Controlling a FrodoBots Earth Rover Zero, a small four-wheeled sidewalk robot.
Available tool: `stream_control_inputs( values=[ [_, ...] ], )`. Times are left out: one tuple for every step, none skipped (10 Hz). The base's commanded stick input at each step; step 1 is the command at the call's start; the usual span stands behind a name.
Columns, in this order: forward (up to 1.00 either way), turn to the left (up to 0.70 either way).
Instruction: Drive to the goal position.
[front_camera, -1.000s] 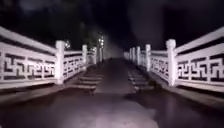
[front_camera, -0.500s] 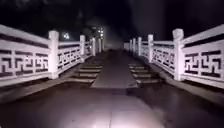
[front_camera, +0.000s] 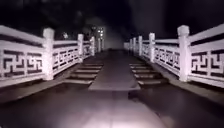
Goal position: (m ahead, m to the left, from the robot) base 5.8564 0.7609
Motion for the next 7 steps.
stream_control_inputs(
  values=[
    [0.45,0.00],
    [0.70,0.00],
    [0.70,0.00],
    [0.70,0.00],
    [0.70,0.00],
    [0.70,0.00],
    [0.70,0.00]
  ],
)
